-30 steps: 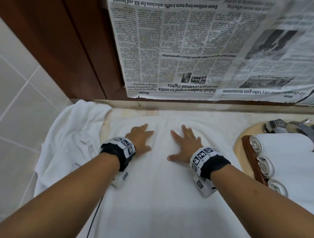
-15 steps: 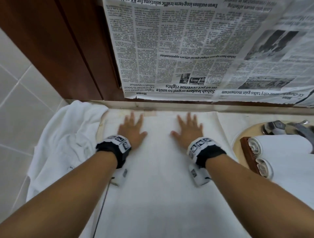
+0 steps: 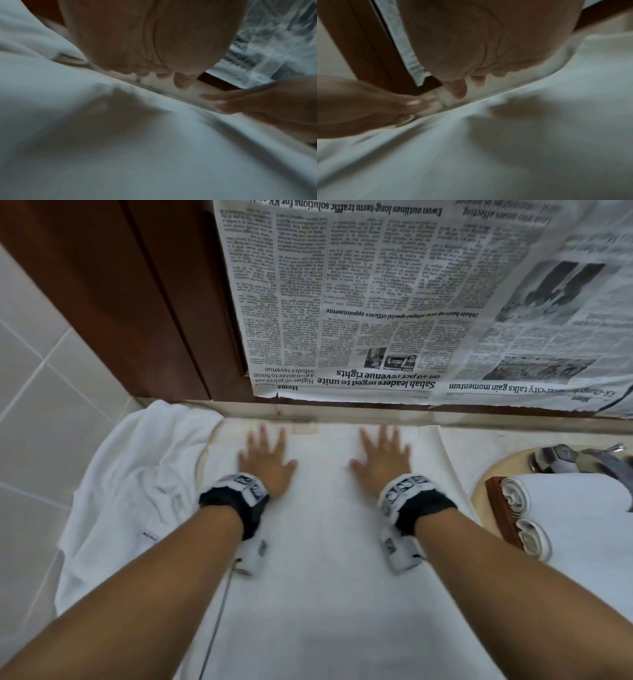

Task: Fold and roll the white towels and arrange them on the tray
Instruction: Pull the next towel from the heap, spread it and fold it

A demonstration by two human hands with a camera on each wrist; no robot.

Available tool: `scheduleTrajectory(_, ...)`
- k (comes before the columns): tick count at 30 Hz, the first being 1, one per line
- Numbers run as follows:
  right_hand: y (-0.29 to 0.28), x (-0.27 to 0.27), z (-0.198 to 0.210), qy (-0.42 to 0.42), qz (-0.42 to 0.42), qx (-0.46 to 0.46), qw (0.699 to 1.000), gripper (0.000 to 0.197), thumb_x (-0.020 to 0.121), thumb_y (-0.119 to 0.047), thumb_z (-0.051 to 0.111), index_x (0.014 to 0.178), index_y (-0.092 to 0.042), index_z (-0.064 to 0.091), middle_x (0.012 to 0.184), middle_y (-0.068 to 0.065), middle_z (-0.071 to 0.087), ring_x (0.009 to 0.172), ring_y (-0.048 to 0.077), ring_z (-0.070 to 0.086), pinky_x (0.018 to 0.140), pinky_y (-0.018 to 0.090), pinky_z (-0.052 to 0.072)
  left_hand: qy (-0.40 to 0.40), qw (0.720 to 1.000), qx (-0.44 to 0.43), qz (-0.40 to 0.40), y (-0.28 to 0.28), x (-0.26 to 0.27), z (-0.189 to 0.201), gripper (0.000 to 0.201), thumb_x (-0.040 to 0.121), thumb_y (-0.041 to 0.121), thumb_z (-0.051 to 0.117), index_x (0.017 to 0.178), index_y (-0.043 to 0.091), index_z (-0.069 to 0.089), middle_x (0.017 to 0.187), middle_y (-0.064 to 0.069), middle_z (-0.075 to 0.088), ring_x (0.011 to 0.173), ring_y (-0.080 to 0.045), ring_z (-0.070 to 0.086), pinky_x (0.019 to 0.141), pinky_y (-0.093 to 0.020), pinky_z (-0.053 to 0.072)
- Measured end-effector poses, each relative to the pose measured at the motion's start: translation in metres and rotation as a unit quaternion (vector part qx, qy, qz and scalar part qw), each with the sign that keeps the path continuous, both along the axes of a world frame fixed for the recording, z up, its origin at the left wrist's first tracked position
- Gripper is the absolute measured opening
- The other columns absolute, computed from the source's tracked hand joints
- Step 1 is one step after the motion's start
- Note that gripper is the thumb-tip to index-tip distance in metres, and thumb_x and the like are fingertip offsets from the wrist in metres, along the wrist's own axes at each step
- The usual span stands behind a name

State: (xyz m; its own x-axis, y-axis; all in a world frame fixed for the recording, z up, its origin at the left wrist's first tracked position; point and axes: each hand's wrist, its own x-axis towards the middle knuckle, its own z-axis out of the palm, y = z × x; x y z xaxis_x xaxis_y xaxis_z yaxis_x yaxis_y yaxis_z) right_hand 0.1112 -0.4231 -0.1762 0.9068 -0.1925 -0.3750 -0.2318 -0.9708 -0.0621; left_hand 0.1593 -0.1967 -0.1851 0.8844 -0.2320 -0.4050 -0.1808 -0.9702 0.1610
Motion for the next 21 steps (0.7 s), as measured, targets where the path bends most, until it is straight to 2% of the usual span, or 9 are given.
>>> scheduleTrajectory(2,0.028,-0.007,-0.012,0.037,0.076,0.049,0.995,0.067,0.102,-0.054,0.03,0.158,-0.035,-0.002,0.163,0.008,-0.022,0.151,0.033,-0.014,0.12,0.054,0.004,0.067,0.995,-0.012,-0.076,-0.023,-0.014,-0.005,0.063,0.103,0.052,0.025,0.156,0.034,-0.006,0.162,-0.004,-0.023,0.15,-0.032,-0.015,0.118,-0.052,0.004)
scheduleTrajectory(4,0.018,-0.019,-0.026,0.071,0.097,0.044,0.992,0.067,0.102,-0.056,0.027,0.157,-0.039,-0.007,0.162,0.003,-0.026,0.152,0.03,-0.015,0.12,0.053,0.003,0.091,0.991,0.019,-0.098,-0.006,-0.022,-0.016,0.068,0.1,0.059,0.025,0.154,0.038,-0.01,0.16,-0.001,-0.027,0.15,-0.03,-0.017,0.118,-0.051,0.003)
scheduleTrajectory(7,-0.043,-0.03,-0.026,0.061,-0.033,0.019,0.997,0.07,0.1,-0.061,0.028,0.156,-0.041,-0.008,0.163,0.0,-0.024,0.152,0.027,-0.014,0.121,0.051,0.002,0.044,0.998,0.042,0.013,0.057,-0.016,-0.023,0.085,0.081,0.075,0.017,0.153,0.04,-0.012,0.161,-0.003,-0.025,0.15,-0.031,-0.014,0.118,-0.047,0.0)
scheduleTrajectory(10,-0.084,-0.031,-0.014,0.077,-0.098,-0.027,0.992,0.074,0.098,-0.061,0.028,0.157,-0.034,-0.007,0.164,0.008,-0.021,0.152,0.033,-0.01,0.123,0.051,0.006,0.06,0.993,0.073,0.069,0.09,0.002,-0.015,0.08,0.095,0.068,0.027,0.155,0.034,-0.013,0.16,-0.008,-0.027,0.149,-0.037,-0.014,0.121,-0.047,0.0)
scheduleTrajectory(12,-0.065,-0.026,-0.006,0.051,-0.059,-0.043,0.996,0.076,0.099,-0.058,0.031,0.158,-0.029,-0.008,0.163,0.013,-0.022,0.151,0.035,-0.012,0.123,0.051,0.006,0.045,0.994,0.077,0.065,0.067,0.005,-0.005,0.078,0.098,0.061,0.031,0.154,0.031,-0.014,0.16,-0.009,-0.027,0.149,-0.037,-0.013,0.121,-0.048,0.003)
scheduleTrajectory(14,-0.018,-0.024,-0.002,0.019,0.007,0.006,1.0,0.074,0.102,-0.052,0.035,0.159,-0.029,-0.007,0.162,0.013,-0.024,0.151,0.036,-0.015,0.121,0.051,0.006,0.008,0.999,0.042,0.011,0.024,-0.006,0.005,0.075,0.1,0.056,0.031,0.155,0.029,-0.011,0.161,-0.008,-0.023,0.15,-0.034,-0.012,0.119,-0.05,0.007)
scheduleTrajectory(17,0.034,-0.042,-0.011,0.062,0.107,0.084,0.989,0.068,0.103,-0.05,0.034,0.158,-0.035,-0.003,0.162,0.006,-0.025,0.151,0.031,-0.016,0.12,0.052,0.002,0.074,0.993,-0.029,-0.082,-0.018,-0.041,0.005,0.067,0.103,0.052,0.027,0.156,0.031,-0.007,0.163,-0.005,-0.02,0.15,-0.031,-0.013,0.119,-0.052,0.009)
scheduleTrajectory(19,0.026,-0.057,-0.023,0.076,0.099,0.074,0.989,0.071,0.099,-0.06,0.032,0.155,-0.044,-0.009,0.16,-0.002,-0.032,0.151,0.026,-0.02,0.119,0.053,-0.004,0.106,0.993,-0.013,-0.059,-0.005,-0.065,-0.006,0.071,0.1,0.058,0.028,0.154,0.038,-0.013,0.16,0.003,-0.029,0.149,-0.028,-0.019,0.118,-0.057,0.004)
scheduleTrajectory(21,0.003,-0.069,-0.027,0.071,0.042,0.055,0.995,0.08,0.092,-0.073,0.032,0.152,-0.048,-0.014,0.158,-0.004,-0.036,0.149,0.024,-0.024,0.118,0.055,-0.009,0.087,0.996,0.014,0.008,0.024,-0.084,-0.016,0.079,0.092,0.073,0.028,0.147,0.048,-0.024,0.153,0.011,-0.04,0.147,-0.024,-0.027,0.113,-0.065,-0.002)
